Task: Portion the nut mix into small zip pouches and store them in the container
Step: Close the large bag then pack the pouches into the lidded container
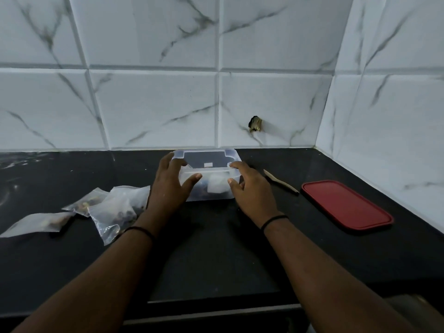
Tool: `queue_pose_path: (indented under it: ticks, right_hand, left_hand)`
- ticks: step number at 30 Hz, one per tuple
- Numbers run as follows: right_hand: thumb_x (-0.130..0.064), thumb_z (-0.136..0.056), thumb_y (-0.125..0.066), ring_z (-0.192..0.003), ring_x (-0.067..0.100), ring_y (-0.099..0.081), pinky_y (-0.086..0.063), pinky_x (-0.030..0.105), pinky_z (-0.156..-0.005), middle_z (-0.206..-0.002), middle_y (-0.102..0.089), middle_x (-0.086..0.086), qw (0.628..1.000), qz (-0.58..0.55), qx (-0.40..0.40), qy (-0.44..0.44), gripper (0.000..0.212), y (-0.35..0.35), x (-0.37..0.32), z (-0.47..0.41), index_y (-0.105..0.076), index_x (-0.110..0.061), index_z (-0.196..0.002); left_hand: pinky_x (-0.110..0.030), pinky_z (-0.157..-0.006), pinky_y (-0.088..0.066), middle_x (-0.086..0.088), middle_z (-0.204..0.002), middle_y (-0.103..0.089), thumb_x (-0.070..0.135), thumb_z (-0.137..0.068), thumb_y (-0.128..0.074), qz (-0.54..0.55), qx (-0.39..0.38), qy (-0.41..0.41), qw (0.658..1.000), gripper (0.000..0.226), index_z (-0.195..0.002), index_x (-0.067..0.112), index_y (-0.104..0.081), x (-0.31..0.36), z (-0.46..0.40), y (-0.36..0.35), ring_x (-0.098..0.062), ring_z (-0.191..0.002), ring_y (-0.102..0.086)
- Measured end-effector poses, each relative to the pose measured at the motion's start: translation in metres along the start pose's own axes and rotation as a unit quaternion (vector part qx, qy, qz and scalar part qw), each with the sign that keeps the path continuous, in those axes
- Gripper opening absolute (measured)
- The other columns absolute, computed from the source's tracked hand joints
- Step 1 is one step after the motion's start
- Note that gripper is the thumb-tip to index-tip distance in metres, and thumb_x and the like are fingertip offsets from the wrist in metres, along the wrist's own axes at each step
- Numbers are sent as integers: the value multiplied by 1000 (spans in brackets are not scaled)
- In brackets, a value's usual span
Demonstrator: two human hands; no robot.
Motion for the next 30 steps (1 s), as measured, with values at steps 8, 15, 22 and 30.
queue_pose_path:
  ticks: [8, 15, 22, 30]
  right_hand:
    - [-24, -94, -62, -111, 18, -58, -46, 29, -94, -125, -61, 1, 1000, 18, 11, -2, 45, 0, 2, 2, -52, -30, -137]
    - [-28, -93, -64, -104, 22, -62, -51, 34, -90, -122, -65, 3, 999, 5, 40, -24, 48, 18, 6, 9, -49, -29, -139]
    - [-31, -92, -65, -93, 23, -66, -54, 37, -89, -123, -67, 2, 998, 5, -15, -69, 62, 9, 18, 15, -34, -38, -146]
    - [-30, -90, -67, -104, 25, -60, -51, 38, -87, -114, -64, 8, 996, 34, 26, -74, 60, 13, 18, 13, -40, -21, -142]
  left_hand:
    - [-28, -103, -32, -8, -156, -31, 37, -87, -72, 43, -6, 16, 999, 64, -142, 15, -45, -3, -7, -9, -21, -140, -35]
    - [-44, -107, -41, -7, -158, -29, 39, -81, -79, 47, 3, 54, 997, 99, -156, 20, -17, 0, 11, -4, -26, -138, -40]
    - [-43, -104, -43, -3, -151, -43, 44, -76, -82, 60, -12, 74, 995, 106, -156, 27, -14, 0, 18, -5, -27, -132, -49]
    - [-28, -101, -34, -6, -155, -35, 28, -79, -82, 78, -53, 62, 994, 110, -158, 21, -6, 2, 21, -11, -26, -136, -42]
Point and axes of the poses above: each hand's wrist, its own z-axis away from the middle knuckle, its own y-axis out of the back of the hand, x = y × z, the point moved 9 cm from there along -z, towards the middle knuckle
